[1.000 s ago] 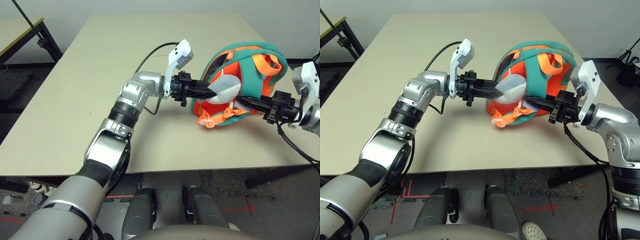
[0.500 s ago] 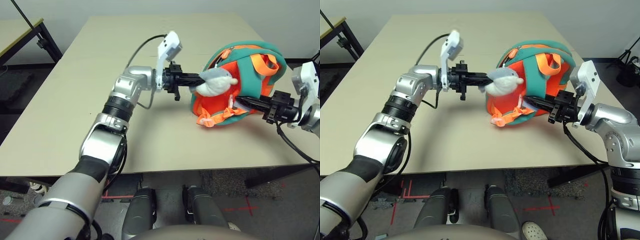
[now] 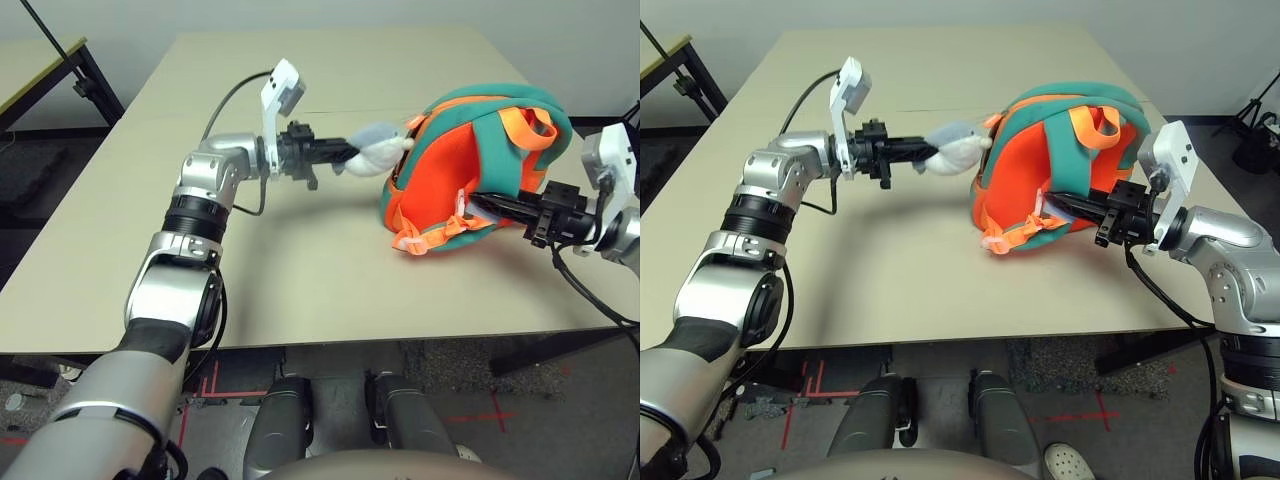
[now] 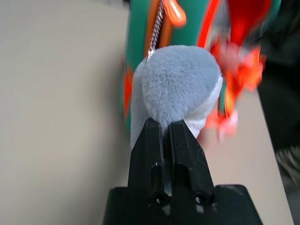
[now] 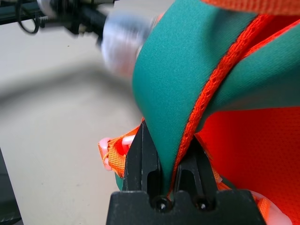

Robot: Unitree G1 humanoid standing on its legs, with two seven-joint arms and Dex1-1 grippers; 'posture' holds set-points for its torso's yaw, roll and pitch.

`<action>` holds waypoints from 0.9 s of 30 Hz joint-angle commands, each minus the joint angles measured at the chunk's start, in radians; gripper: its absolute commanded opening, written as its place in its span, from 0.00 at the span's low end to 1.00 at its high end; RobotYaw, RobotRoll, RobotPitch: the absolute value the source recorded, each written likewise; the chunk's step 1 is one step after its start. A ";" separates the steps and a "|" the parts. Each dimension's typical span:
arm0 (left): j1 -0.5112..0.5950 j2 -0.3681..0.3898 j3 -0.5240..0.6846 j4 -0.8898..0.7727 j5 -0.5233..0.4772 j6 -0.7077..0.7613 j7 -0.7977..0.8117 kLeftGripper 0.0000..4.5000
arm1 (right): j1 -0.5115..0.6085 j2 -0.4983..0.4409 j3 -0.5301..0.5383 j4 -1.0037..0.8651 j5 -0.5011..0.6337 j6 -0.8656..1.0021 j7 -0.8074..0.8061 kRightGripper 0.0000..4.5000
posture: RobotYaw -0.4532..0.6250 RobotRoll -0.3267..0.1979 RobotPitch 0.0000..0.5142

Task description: Put the pencil case into the backpack and zip it.

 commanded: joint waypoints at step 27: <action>0.230 0.259 0.110 -0.089 0.095 -0.108 0.195 1.00 | 0.099 -0.334 -0.168 0.181 -0.045 -0.001 0.190 0.99 | 0.47 0.62 0.18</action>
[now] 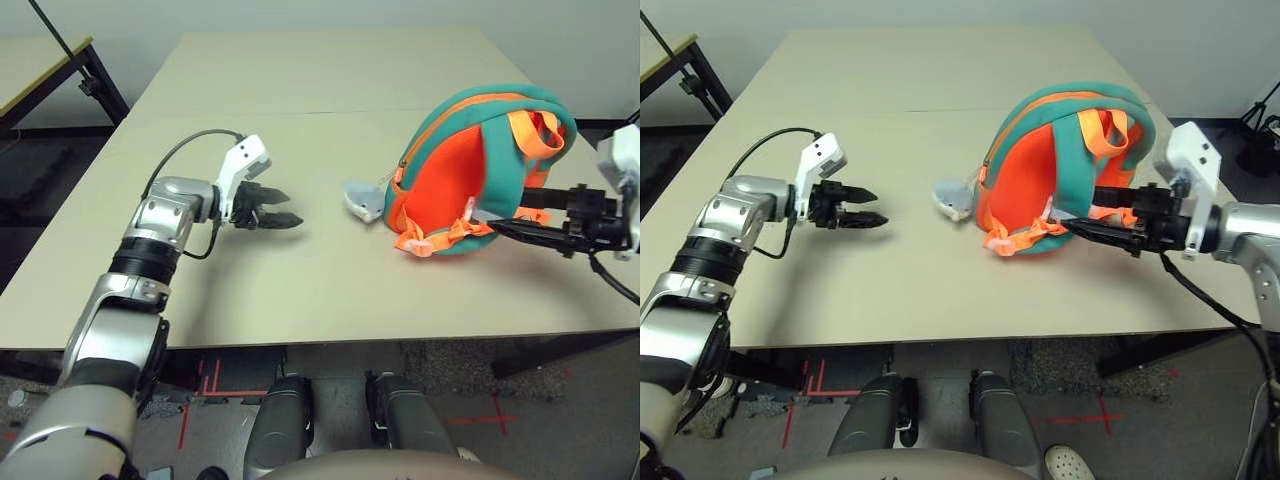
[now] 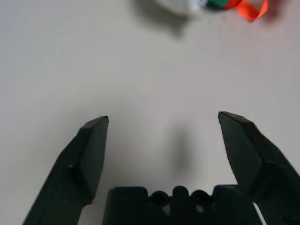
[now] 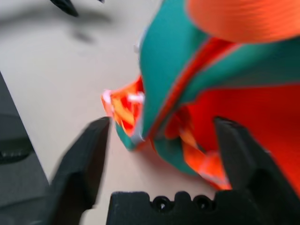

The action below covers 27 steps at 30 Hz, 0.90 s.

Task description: Put the pencil case into the backpack and zip it.

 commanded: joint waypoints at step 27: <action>0.250 -0.313 0.513 0.096 -0.051 -0.436 1.048 1.00 | -0.224 0.462 -0.124 0.850 -0.330 -0.711 -0.961 0.99 | 0.51 0.62 0.18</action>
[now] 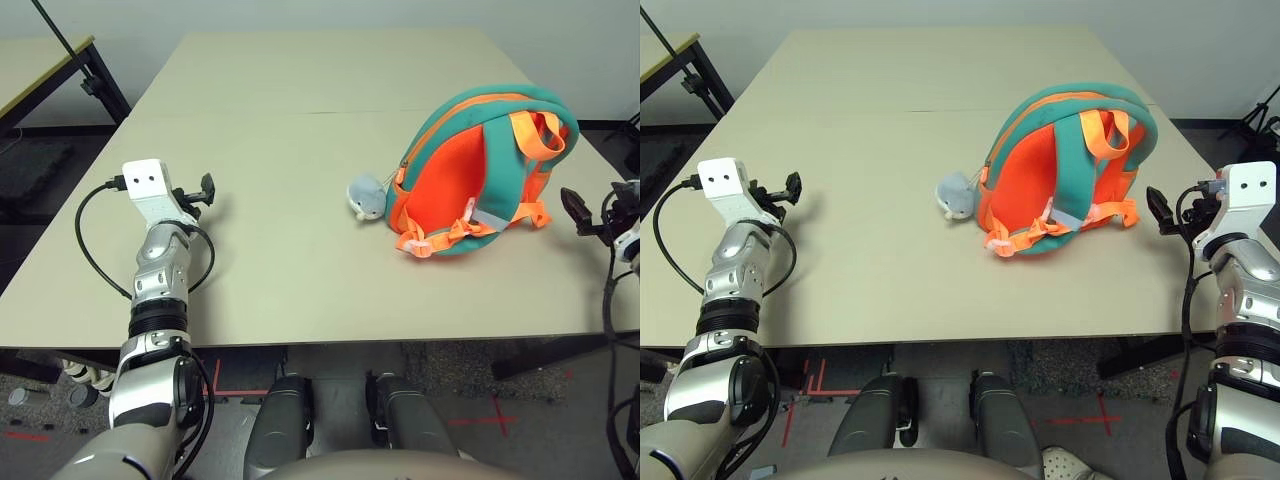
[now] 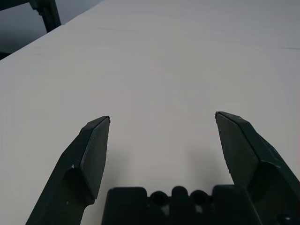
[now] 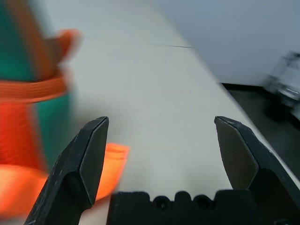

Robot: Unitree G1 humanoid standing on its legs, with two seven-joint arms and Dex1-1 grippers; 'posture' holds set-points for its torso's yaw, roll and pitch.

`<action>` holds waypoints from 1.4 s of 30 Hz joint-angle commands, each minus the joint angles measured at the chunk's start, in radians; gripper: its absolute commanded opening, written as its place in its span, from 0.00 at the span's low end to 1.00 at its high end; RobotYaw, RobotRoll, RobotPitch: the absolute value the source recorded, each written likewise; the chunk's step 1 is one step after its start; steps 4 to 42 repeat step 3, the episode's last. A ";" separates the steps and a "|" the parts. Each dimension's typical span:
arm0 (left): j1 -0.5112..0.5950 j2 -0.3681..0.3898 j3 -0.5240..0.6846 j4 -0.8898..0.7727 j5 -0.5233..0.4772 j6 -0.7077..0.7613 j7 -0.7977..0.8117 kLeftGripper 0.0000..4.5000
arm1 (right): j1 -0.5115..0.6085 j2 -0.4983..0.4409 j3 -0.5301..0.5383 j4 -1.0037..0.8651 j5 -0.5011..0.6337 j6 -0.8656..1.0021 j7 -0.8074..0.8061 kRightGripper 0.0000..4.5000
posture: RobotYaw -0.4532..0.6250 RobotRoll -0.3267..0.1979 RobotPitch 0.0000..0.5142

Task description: Put the pencil case into the backpack and zip it.

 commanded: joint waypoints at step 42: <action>0.034 -0.003 0.000 0.000 -0.015 0.012 0.005 1.00 | -0.029 0.048 -0.011 0.096 -0.021 -0.098 -0.137 0.99 | 0.51 0.62 0.17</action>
